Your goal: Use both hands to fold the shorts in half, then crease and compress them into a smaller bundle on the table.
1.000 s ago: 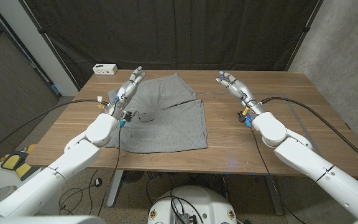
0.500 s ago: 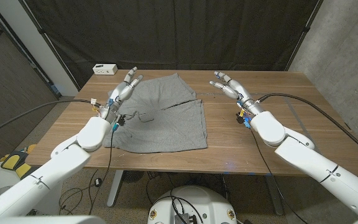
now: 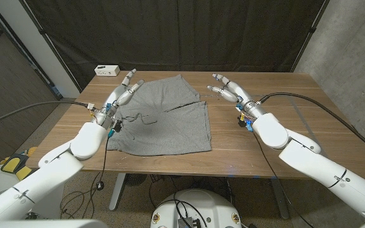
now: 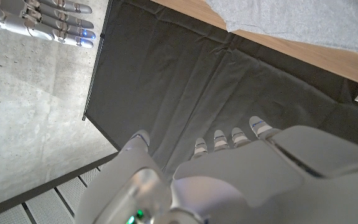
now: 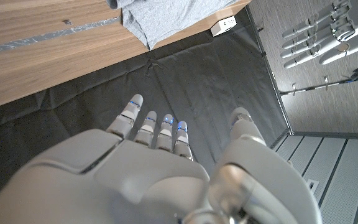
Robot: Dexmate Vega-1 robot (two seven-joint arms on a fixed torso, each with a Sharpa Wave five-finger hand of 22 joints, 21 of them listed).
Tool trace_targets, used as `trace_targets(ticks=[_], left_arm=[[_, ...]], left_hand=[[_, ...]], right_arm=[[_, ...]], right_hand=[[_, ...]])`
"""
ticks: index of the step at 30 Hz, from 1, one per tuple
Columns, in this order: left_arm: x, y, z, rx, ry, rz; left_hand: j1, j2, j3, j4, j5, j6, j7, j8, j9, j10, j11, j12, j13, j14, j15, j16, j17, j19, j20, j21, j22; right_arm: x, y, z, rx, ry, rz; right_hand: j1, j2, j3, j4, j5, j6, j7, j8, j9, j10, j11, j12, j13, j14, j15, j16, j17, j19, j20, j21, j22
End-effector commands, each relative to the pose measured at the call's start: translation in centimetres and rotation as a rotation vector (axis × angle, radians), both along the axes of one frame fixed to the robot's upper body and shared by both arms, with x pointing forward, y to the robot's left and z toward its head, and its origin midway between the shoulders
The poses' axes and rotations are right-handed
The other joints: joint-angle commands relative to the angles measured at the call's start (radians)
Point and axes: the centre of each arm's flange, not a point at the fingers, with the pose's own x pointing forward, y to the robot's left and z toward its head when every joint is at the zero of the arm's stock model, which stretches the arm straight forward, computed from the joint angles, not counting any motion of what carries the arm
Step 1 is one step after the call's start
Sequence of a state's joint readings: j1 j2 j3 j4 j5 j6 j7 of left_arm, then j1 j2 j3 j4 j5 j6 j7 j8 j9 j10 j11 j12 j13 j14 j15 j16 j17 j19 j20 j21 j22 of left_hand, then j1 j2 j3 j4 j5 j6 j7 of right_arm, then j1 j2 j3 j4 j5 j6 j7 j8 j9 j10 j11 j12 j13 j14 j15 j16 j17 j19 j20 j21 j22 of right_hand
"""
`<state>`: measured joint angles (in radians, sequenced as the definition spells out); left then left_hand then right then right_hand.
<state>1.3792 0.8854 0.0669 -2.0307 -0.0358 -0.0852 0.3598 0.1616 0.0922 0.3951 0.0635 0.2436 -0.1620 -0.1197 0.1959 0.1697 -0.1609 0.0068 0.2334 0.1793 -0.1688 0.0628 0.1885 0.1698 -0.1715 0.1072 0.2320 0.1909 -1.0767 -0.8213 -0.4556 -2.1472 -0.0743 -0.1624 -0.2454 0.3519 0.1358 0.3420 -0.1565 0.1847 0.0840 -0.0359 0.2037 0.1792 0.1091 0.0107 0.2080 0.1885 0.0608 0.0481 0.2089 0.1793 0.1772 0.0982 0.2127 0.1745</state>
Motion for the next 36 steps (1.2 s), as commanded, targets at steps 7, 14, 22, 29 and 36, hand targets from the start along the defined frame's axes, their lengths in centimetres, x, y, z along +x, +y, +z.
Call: trace_targets(ticks=[7, 14, 22, 29, 36], left_arm=[[-3.4, 0.7, -1.5, 0.101, -0.017, 0.138], [-3.9, 1.4, -2.4, 0.121, -0.010, 0.189], [-4.4, 2.7, -3.1, 0.120, 0.017, 0.225], [-5.2, 3.4, -3.6, 0.135, 0.031, 0.270], [-5.7, 3.9, -4.4, 0.160, 0.064, 0.305]], left_hand=[[0.013, 0.002, 0.000, -0.010, -0.005, -0.002, -0.003, -0.004, 0.006, -0.001, -0.008, -0.004, 0.006, -0.080, 0.001, -0.004, 0.004, -0.017, 0.008, -0.002, 0.002], [0.014, 0.001, 0.000, -0.012, -0.008, -0.003, -0.002, -0.006, 0.006, -0.002, -0.010, -0.006, 0.006, -0.082, 0.000, -0.005, 0.004, -0.020, 0.009, -0.004, 0.003], [0.016, 0.001, 0.000, -0.014, -0.011, -0.008, -0.004, -0.009, 0.006, -0.007, -0.011, -0.010, 0.006, -0.088, 0.000, -0.007, 0.004, -0.027, 0.008, -0.007, 0.003], [0.021, 0.002, 0.002, -0.019, -0.016, -0.016, -0.004, -0.012, 0.006, -0.012, -0.013, -0.013, 0.007, -0.094, 0.001, -0.009, 0.004, -0.031, 0.006, -0.009, 0.003], [0.030, 0.005, 0.005, -0.026, -0.020, -0.025, -0.005, -0.014, 0.007, -0.027, -0.014, -0.021, 0.007, -0.105, 0.004, -0.012, 0.004, -0.042, 0.006, -0.014, 0.003]], right_arm=[[-2.5, 2.1, -1.2, -0.132, 0.000, -0.050], [-3.0, 3.5, -1.4, -0.186, -0.003, -0.045], [-2.7, 4.9, -1.7, -0.235, 0.008, -0.051], [-2.6, 5.7, -2.4, -0.269, 0.004, -0.054], [-2.3, 6.1, -3.6, -0.282, 0.044, -0.043]], right_hand=[[0.020, 0.000, 0.006, 0.001, -0.002, 0.001, -0.006, -0.006, 0.005, 0.008, -0.002, -0.001, 0.002, 0.011, -0.007, 0.002, 0.004, 0.007, 0.001, 0.000, 0.003], [0.022, 0.000, 0.006, 0.002, -0.003, -0.001, -0.007, -0.007, 0.005, 0.010, -0.003, -0.002, 0.002, 0.012, -0.009, 0.002, 0.004, 0.008, 0.001, 0.000, 0.003], [0.024, 0.000, 0.006, 0.003, -0.003, -0.010, -0.014, -0.011, 0.005, 0.010, -0.004, -0.004, 0.003, 0.012, -0.013, 0.000, 0.005, 0.009, 0.000, -0.001, 0.003], [0.026, 0.000, 0.006, 0.004, -0.003, -0.011, -0.015, -0.012, 0.006, 0.009, -0.003, -0.005, 0.003, 0.012, -0.014, -0.001, 0.005, 0.009, -0.002, -0.002, 0.003], [0.029, 0.001, 0.007, 0.005, -0.004, -0.019, -0.015, -0.014, 0.006, 0.009, -0.004, -0.006, 0.003, 0.012, -0.015, -0.001, 0.006, 0.010, -0.003, -0.003, 0.003]])
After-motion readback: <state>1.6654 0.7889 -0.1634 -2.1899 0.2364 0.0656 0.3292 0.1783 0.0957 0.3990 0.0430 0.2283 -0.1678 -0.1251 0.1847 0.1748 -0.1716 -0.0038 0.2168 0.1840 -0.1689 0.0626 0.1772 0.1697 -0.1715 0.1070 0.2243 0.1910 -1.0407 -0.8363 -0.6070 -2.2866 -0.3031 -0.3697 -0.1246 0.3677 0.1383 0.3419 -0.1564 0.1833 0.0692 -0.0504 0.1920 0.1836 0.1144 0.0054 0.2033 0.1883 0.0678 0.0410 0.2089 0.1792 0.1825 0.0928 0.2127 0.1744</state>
